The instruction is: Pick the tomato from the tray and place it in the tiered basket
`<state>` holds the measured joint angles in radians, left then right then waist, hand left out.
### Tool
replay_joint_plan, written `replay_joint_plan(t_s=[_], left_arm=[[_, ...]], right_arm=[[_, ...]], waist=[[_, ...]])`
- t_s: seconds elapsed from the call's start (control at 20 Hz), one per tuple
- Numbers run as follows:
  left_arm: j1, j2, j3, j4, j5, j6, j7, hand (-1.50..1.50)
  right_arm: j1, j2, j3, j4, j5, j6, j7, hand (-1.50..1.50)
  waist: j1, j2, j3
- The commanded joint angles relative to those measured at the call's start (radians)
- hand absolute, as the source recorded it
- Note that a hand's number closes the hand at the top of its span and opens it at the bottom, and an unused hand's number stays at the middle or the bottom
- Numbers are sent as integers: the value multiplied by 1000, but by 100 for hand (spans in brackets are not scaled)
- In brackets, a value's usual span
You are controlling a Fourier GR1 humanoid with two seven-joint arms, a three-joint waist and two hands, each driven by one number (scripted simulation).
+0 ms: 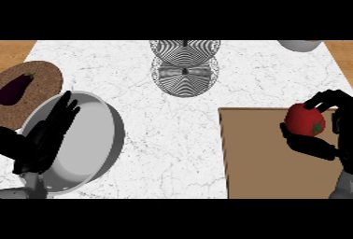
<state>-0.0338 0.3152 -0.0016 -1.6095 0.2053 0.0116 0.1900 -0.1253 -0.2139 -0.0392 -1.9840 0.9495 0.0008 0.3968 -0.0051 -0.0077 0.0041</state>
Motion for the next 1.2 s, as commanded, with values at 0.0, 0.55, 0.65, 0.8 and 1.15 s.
replay_joint_plan(t_s=[0.0, 0.55, 0.65, 0.8, 1.15], left_arm=[[-28, -17, -6, 32, -18, 4, 27, 0], [-6, -23, -13, -1, -20, -12, 36, 0], [-51, -11, 21, 50, -2, -37, 15, 0], [-52, -26, 12, 94, -23, -38, -26, 0], [-44, -20, 8, 13, -15, -31, 53, 0]], right_arm=[[-97, 33, 70, -119, 16, 107, 124, 150], [-649, 197, 146, 244, 87, 181, 372, 150], [-687, 210, 180, 299, 102, 181, 409, 150], [-789, 212, 140, 440, 70, 107, 410, 150], [-939, 214, 150, 745, 39, -11, 442, 150]], waist=[[4, 6, -5], [27, 9, -5], [19, 10, -5], [20, 11, -5], [26, 11, -4]])
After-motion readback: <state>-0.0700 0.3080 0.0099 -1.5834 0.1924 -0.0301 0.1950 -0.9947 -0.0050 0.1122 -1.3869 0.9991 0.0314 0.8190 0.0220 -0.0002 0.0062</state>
